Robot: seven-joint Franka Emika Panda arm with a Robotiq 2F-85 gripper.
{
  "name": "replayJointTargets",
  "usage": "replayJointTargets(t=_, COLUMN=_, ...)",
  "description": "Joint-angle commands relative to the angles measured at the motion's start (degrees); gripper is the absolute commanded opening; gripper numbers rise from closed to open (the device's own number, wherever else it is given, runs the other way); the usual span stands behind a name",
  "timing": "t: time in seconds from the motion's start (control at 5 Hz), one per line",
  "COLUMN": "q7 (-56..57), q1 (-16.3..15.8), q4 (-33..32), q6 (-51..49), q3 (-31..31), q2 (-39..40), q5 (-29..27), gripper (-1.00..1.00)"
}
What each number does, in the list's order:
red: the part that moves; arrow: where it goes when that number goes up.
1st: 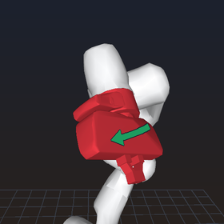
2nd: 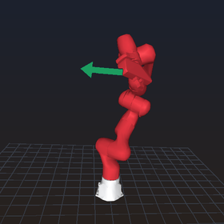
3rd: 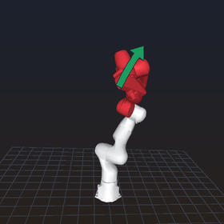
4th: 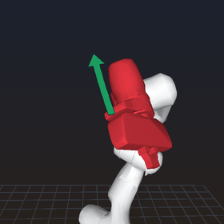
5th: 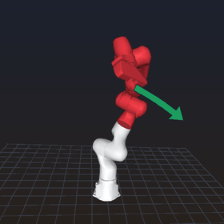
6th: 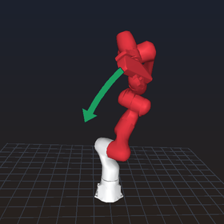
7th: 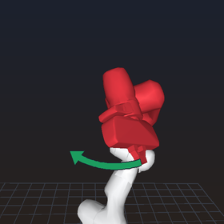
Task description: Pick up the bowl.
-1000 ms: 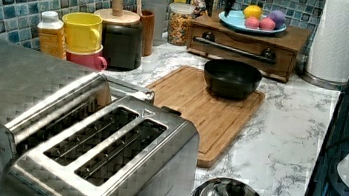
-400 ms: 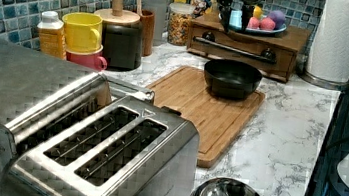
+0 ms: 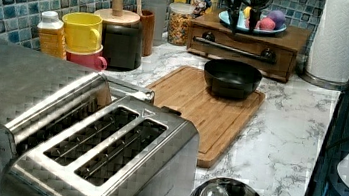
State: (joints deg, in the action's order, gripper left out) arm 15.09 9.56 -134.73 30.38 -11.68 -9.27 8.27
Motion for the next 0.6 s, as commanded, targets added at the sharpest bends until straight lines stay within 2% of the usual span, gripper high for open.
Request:
replayJointTargets(t=0.2, q7=11.1, q1=3.2, q4=-11.1, q6=9.6, q3=-3.3, q2=-5.4, q5=3.0, gripper=0.00)
replayJointTargets(t=0.6, q7=21.8, q1=2.7, q4=-12.2, q6=10.0, q3=-7.0, q2=-2.8, q5=-0.5, gripper=0.00)
